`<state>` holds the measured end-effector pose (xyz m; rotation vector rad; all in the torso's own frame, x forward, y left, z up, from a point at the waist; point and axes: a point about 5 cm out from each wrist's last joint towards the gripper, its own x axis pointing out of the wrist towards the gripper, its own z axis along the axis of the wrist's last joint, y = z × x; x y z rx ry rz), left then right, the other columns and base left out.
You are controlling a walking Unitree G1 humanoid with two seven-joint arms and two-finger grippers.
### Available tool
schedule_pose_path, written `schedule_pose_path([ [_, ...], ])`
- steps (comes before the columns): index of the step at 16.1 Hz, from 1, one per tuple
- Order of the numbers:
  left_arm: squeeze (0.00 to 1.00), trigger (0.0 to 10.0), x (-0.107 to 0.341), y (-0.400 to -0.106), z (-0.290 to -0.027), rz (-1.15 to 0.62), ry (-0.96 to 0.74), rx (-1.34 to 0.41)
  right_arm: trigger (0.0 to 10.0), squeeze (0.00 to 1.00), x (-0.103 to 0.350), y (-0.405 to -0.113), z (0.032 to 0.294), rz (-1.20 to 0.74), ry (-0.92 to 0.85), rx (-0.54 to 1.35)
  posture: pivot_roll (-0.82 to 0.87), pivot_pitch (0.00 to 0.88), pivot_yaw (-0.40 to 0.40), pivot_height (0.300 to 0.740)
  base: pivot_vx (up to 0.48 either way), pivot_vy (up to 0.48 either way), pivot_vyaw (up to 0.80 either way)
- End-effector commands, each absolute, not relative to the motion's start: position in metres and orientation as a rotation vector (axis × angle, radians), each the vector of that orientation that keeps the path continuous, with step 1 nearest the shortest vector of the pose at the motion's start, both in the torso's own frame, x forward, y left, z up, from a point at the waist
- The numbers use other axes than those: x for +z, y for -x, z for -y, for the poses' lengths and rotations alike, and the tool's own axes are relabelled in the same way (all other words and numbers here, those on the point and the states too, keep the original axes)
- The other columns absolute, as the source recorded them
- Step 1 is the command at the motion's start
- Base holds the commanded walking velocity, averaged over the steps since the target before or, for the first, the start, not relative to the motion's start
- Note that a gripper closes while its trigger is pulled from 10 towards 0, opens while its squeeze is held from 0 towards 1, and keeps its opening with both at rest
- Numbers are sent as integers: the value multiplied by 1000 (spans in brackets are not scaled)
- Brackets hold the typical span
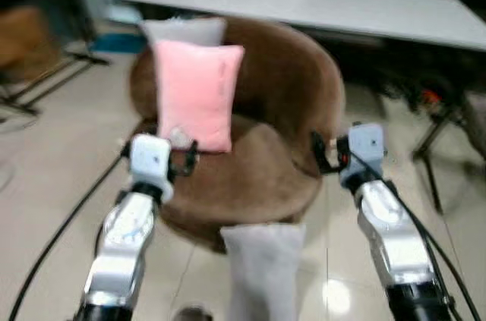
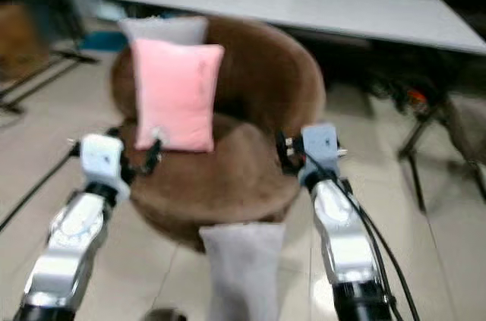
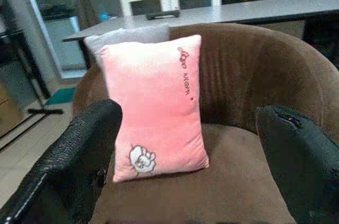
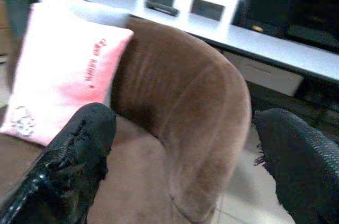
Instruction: Move the pillow to the sofa from floor
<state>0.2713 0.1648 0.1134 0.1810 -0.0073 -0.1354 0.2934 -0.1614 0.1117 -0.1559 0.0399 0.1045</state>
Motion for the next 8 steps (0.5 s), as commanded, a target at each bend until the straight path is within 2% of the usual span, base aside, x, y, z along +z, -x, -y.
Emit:
schedule_pose_path([
  [1, 267, 10000, 114, -273, -167, 7, -198, -125, 10000, 0, 113, -294, 161, -32, 161, 109, 34, 0, -18, 740, 0, -412, 800],
  [4, 267, 10000, 115, -274, -168, 9, -202, -124, 10000, 0, 113, -295, 160, -29, 167, 109, 33, 0, -16, 740, 0, -411, 800],
  [5, 267, 10000, 115, -274, -168, 16, -200, -125, 10000, 0, 113, -296, 160, -26, 162, 106, 33, 0, -15, 740, 0, -240, 0],
  [8, 259, 10000, 115, -275, -167, 14, -176, -127, 10000, 0, 113, -295, 161, -23, 141, 103, 32, 0, -14, 740, 0, 0, 0],
])
